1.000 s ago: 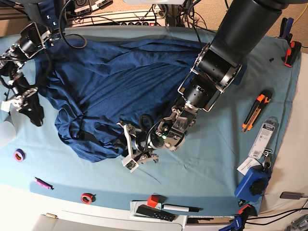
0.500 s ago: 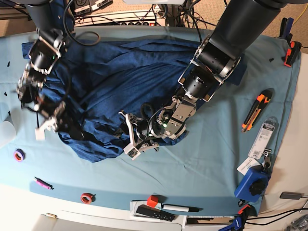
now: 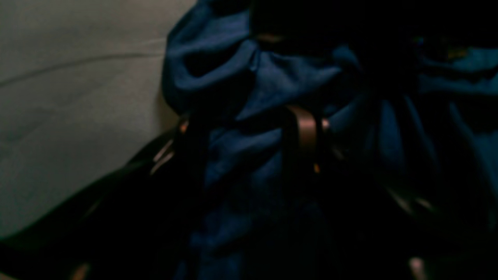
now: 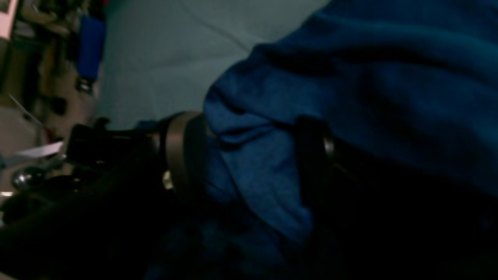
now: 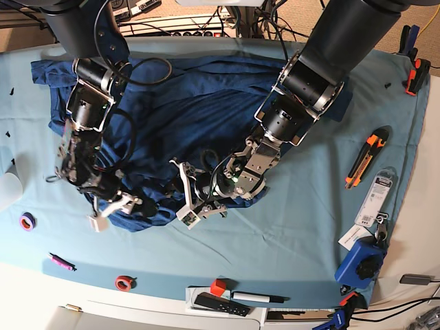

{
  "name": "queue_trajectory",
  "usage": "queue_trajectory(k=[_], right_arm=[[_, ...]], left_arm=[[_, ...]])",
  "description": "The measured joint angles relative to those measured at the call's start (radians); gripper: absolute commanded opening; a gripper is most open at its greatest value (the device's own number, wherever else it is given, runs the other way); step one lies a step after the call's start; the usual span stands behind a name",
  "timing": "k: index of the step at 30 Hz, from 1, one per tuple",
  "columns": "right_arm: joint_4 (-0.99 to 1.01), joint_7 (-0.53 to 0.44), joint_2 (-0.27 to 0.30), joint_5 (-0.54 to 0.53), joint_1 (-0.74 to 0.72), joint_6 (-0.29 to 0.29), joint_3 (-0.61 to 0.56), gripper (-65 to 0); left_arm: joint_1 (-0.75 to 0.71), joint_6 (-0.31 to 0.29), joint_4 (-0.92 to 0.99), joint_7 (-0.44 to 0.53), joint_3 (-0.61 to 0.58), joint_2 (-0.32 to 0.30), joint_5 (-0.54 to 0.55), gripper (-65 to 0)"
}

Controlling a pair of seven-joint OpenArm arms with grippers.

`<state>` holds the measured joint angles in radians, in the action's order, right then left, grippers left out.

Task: Layout the t-shirt on the table in an organized manner, then fold the t-shirt properly
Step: 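Pinch the shirt hem with both grippers and pull it outward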

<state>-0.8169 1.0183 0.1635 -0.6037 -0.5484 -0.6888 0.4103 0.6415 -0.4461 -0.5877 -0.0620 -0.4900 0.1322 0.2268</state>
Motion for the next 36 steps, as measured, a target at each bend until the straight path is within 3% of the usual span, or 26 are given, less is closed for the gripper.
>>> queue_trajectory(k=[2, 3, 6, 7, 11, 15, 22, 31, 36], right_arm=[[0.000, -0.029, 0.002, 0.037, 0.000, 0.000, -0.068, -29.9], [0.000, -0.032, 0.002, 0.060, 0.000, 0.000, -0.104, -33.9], [0.000, -0.042, -0.006, 0.111, -0.001, 0.000, -0.192, -63.0], [0.000, -0.043, -0.009, 0.106, 0.000, 0.001, -0.211, -65.0], [0.000, -0.076, -0.011, 0.101, 0.000, 0.012, -0.228, -65.0], [0.000, -0.071, -0.011, 0.032, -0.006, 0.011, -0.227, -65.0], [0.000, -0.061, -0.043, 0.011, -0.062, 0.010, -0.227, -65.0], [0.000, -0.054, -0.161, 0.013, -0.109, 0.006, -0.227, -65.0], [0.000, -0.054, -0.195, 0.019, -0.108, 0.007, -0.227, -65.0]], left_arm=[[0.000, 0.000, 0.000, 0.001, 0.000, 0.000, 0.001, -35.6], [-0.001, -0.001, 0.000, 0.003, 0.000, 0.000, 0.000, -35.6], [-0.002, 0.000, 0.001, -0.003, 0.000, 0.000, -0.005, -35.6], [-0.001, 0.000, 0.001, 0.002, 0.000, 0.000, -0.005, -35.6], [-0.001, 0.025, 0.001, 0.027, 0.000, 0.000, -0.006, -35.6], [0.003, 0.129, 0.001, 0.041, 0.000, -0.016, -0.050, -35.6], [0.005, 0.294, 0.001, 0.063, 0.000, -0.134, -0.051, -35.6], [0.007, 0.326, -0.001, 0.072, 0.000, -0.214, -0.043, -35.6], [0.007, 0.335, -0.002, 0.072, 0.000, -0.223, -0.043, -35.6]])
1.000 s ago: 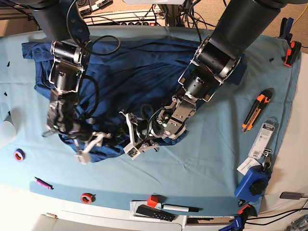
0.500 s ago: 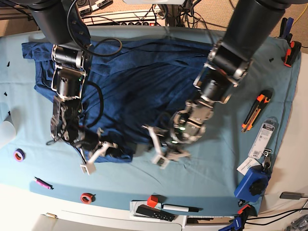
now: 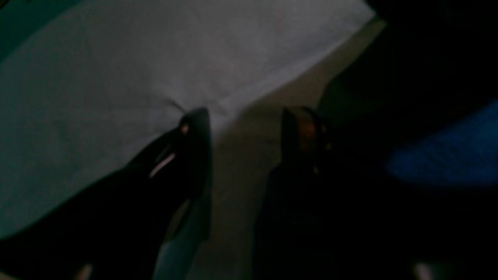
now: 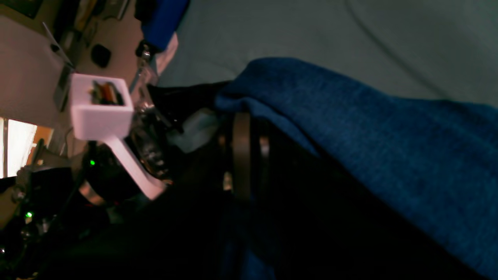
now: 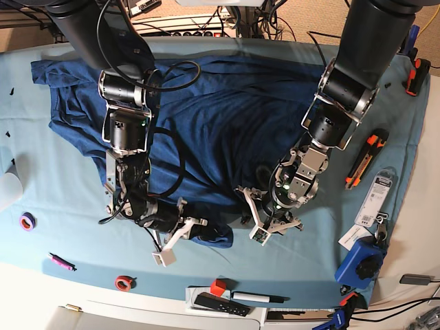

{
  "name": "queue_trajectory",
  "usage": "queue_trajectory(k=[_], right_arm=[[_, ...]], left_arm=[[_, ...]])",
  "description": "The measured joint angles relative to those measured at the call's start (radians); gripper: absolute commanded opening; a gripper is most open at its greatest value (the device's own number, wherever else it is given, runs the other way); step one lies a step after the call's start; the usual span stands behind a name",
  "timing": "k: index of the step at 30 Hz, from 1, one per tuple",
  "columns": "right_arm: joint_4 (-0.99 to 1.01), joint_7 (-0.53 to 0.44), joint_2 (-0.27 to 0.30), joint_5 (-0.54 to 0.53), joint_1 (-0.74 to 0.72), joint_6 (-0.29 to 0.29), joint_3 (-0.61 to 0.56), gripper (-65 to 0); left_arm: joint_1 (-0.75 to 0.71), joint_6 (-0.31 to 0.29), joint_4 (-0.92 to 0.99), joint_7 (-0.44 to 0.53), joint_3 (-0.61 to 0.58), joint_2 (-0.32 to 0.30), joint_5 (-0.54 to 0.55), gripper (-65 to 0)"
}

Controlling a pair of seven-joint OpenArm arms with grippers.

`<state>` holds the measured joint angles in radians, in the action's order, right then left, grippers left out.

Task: Layout the t-shirt on the table in an organized manner, then fold the t-shirt properly
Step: 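Pinch the shirt hem with both grippers and pull it outward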

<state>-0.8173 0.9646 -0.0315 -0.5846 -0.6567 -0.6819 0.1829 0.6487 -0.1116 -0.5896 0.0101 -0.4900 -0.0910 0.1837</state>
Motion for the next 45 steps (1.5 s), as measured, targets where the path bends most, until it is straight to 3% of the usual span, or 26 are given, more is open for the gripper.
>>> queue_trajectory(k=[5, 8, 14, 22, 26, 27, 29, 30, 37, 43, 45], right_arm=[[0.000, 0.010, -0.037, 0.000, 0.000, 0.000, 0.000, -65.0], [0.000, 0.065, -0.067, -0.019, 0.000, 0.000, 0.000, -65.0], [0.000, 0.233, -0.090, -0.209, 0.000, -0.004, 0.000, -65.0], [0.000, 0.359, -0.088, -0.443, 0.000, -0.005, 0.000, -65.0], [0.000, 0.423, -0.089, -0.502, 0.000, -0.009, 0.000, -65.0], [0.000, 0.446, -0.089, -0.516, 0.000, -0.009, 0.000, -60.4], [0.000, 0.449, -0.089, -0.555, 0.001, -0.011, 0.000, -42.8], [0.000, 0.449, -0.089, -0.590, 0.001, -0.015, 0.000, -37.1], [0.000, 0.449, -0.072, -0.726, -0.020, -0.015, 0.000, -35.8], [0.000, 0.448, 0.035, -0.771, -0.072, -0.015, 0.000, -35.8], [0.000, 0.446, 0.075, -0.743, -0.076, -0.015, 0.015, -35.8]], left_arm=[[0.000, 0.000, 0.000, 0.003, 0.000, -0.006, 0.000, -35.6], [0.000, 0.000, 0.000, 0.003, 0.000, -0.006, 0.000, -35.6], [0.000, 0.000, 0.000, 0.007, 0.000, -0.006, 0.000, -35.6], [0.000, 0.003, 0.000, 0.007, 0.000, -0.007, 0.000, -35.6], [0.000, 0.003, 0.000, 0.007, 0.000, -0.009, 0.000, -35.6], [0.000, 0.003, 0.000, 0.007, 0.000, -0.009, 0.000, -35.6], [0.000, 0.003, 0.000, 0.007, 0.000, -0.009, 0.000, -35.6], [0.000, 0.003, 0.000, 0.007, 0.000, -0.009, 0.000, -35.6], [0.000, 0.003, 0.000, 0.008, 0.000, -0.009, 0.000, -35.6], [-0.003, 0.004, 0.000, 0.011, 0.000, -0.010, 0.000, -35.6], [-0.003, 0.004, 0.000, 0.012, 0.000, -0.010, 0.000, -35.6]])
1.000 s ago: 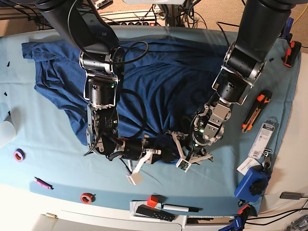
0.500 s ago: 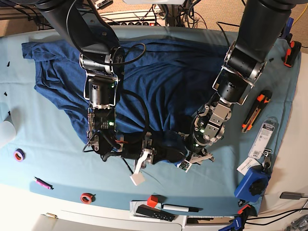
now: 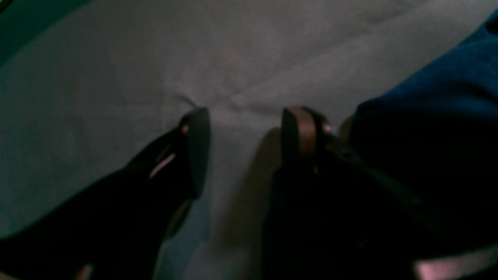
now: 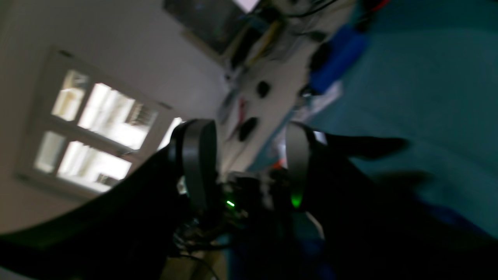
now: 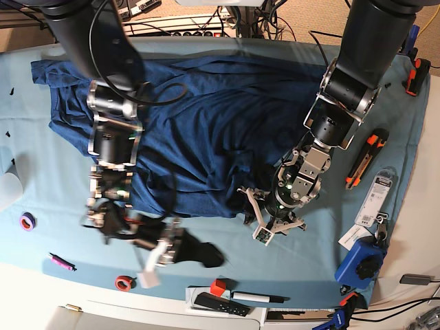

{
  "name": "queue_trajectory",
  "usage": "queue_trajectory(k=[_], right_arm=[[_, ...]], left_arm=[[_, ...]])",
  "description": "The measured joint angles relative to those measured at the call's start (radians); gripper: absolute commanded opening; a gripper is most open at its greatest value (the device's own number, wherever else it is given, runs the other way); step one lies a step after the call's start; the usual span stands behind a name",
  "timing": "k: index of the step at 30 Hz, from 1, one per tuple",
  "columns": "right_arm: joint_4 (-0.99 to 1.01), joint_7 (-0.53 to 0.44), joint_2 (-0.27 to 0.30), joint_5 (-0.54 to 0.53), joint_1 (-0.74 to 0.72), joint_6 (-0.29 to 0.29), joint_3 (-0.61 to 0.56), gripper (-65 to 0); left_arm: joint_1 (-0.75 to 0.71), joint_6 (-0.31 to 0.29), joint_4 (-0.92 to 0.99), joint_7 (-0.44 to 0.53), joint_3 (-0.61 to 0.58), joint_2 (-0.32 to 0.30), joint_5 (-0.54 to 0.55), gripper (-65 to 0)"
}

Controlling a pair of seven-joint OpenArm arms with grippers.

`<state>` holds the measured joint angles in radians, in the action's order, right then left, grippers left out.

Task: Layout the t-shirt on the table in an organized manner, then fold the t-shirt properly
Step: 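Pinch the shirt hem with both grippers and pull it outward, then release the hem with the right gripper and smooth the shirt side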

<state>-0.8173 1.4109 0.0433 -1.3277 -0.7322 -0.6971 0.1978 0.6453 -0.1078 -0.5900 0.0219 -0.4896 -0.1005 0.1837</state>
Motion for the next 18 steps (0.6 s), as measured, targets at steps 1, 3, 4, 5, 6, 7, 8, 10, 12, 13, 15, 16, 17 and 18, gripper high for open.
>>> queue_trajectory(k=[1, 3, 4, 5, 6, 7, 8, 10, 12, 13, 15, 16, 17, 18], right_arm=[[0.000, 0.000, 0.020, 0.035, 0.001, 0.000, 0.016, -35.8], [0.000, 0.007, 0.058, 0.116, 0.005, 0.002, 0.063, -35.8], [0.000, 0.008, 0.079, 0.132, 0.010, 0.001, 0.096, -35.8], [0.000, 0.005, 0.104, 0.141, 0.016, 0.001, 0.135, -35.8], [0.000, 0.005, 0.129, 0.154, 0.018, 0.001, 0.178, -35.8], [0.000, 0.007, 0.155, 0.159, 0.019, 0.003, 0.222, -35.8], [0.000, 0.002, 0.181, 0.161, 0.019, 0.003, 0.269, -35.8], [0.000, -0.002, 0.232, 0.208, 0.017, 0.001, 0.359, -35.8], [0.000, -0.001, 0.275, 0.314, 0.019, -0.001, 0.431, -35.8], [0.000, -0.002, 0.294, 0.352, 0.028, 0.001, 0.454, -35.8], [0.000, -0.003, 0.330, 0.353, 0.066, -0.001, 0.458, -35.8], [0.000, -0.001, 0.345, 0.352, 0.089, 0.001, 0.456, -35.8], [0.001, 0.000, 0.356, 0.350, 0.113, 0.001, 0.456, -35.8], [0.001, -0.001, 0.363, 0.341, 0.137, 0.001, 0.456, -35.8]], left_arm=[[0.000, 0.000, 0.000, 0.000, 0.000, 0.000, 0.000, -35.6], [0.000, 0.000, 0.000, 0.000, 0.000, 0.000, 0.000, -35.6], [0.000, 0.000, 0.000, 0.000, 0.000, 0.000, 0.000, -35.6], [0.000, 0.000, -0.001, 0.000, 0.000, 0.000, 0.000, -35.6], [0.000, 0.000, -0.001, 0.000, 0.000, 0.000, 0.000, -35.6], [0.000, 0.000, -0.001, 0.000, 0.000, 0.000, 0.000, -35.6], [0.000, 0.000, -0.001, 0.000, 0.000, 0.000, 0.000, -35.6], [0.000, 0.000, -0.001, 0.000, 0.000, 0.000, 0.000, -35.6], [0.000, 0.000, -0.001, -0.001, 0.000, 0.000, 0.000, -35.6], [0.000, 0.000, -0.001, 0.000, 0.000, 0.000, 0.000, -35.6], [0.000, 0.001, -0.001, 0.004, 0.000, 0.000, 0.000, -35.6], [-0.001, 0.001, -0.001, 0.006, 0.000, 0.000, 0.000, -35.6], [-0.002, 0.000, -0.001, 0.008, 0.000, 0.001, 0.000, -35.6], [-0.002, 0.000, -0.001, 0.010, 0.000, 0.001, 0.000, -35.6]])
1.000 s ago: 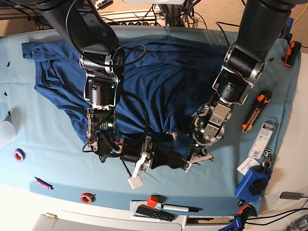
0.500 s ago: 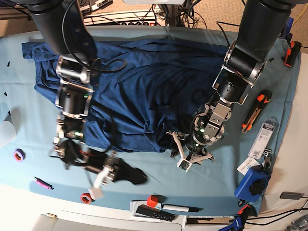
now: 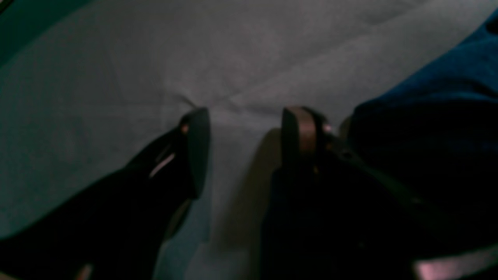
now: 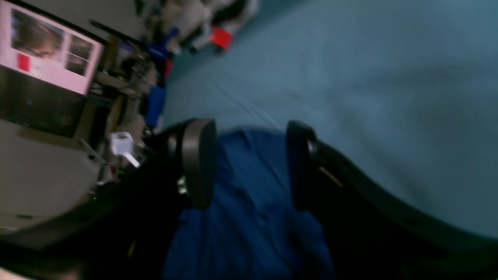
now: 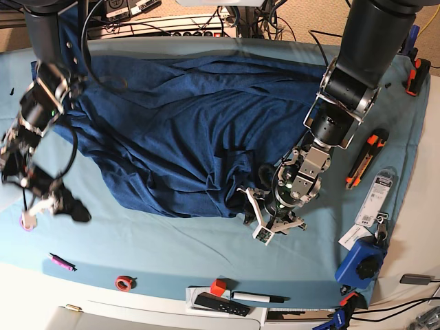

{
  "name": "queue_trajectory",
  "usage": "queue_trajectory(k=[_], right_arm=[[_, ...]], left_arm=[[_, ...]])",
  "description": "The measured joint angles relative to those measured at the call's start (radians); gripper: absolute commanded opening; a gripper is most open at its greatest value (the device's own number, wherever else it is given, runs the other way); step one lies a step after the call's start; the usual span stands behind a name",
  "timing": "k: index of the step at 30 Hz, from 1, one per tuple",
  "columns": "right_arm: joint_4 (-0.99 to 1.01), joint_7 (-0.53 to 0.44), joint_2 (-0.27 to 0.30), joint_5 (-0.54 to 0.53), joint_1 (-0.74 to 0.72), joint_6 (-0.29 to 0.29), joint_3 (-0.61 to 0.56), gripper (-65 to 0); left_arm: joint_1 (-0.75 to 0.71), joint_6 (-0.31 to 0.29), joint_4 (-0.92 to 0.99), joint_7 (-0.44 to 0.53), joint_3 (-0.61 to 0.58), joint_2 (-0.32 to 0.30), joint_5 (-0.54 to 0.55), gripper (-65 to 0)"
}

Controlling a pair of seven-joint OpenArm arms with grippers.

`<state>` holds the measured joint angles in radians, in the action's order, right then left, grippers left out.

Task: Layout the t-shirt on the table in an organized manner, then fold the t-shirt properly
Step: 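Release the hem with the right gripper and smooth the shirt side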

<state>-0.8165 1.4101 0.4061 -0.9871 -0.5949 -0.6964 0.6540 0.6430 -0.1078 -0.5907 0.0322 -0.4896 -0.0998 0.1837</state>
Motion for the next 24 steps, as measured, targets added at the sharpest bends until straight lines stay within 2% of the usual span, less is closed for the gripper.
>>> queue_trajectory(k=[9, 13, 18, 24], right_arm=[[0.003, 0.002, -0.005, -0.159, 0.185, 0.000, -0.002, -35.8], [0.003, 0.003, -0.005, -0.164, 0.193, 0.000, -0.002, -35.8], [0.003, -0.002, -0.014, -0.152, 0.193, 0.000, -0.002, -35.8], [0.003, -0.002, -0.088, -0.003, 0.192, -0.004, -0.002, -36.0]], left_arm=[[0.000, 0.000, 0.000, -0.003, 0.000, 0.000, 0.000, -35.6], [0.000, 0.000, 0.000, -0.002, 0.000, 0.000, 0.000, -35.6], [0.000, 0.000, 0.000, 0.000, 0.000, 0.000, 0.000, -35.6], [0.000, 0.000, 0.000, 0.000, 0.000, 0.000, 0.000, -35.6]])
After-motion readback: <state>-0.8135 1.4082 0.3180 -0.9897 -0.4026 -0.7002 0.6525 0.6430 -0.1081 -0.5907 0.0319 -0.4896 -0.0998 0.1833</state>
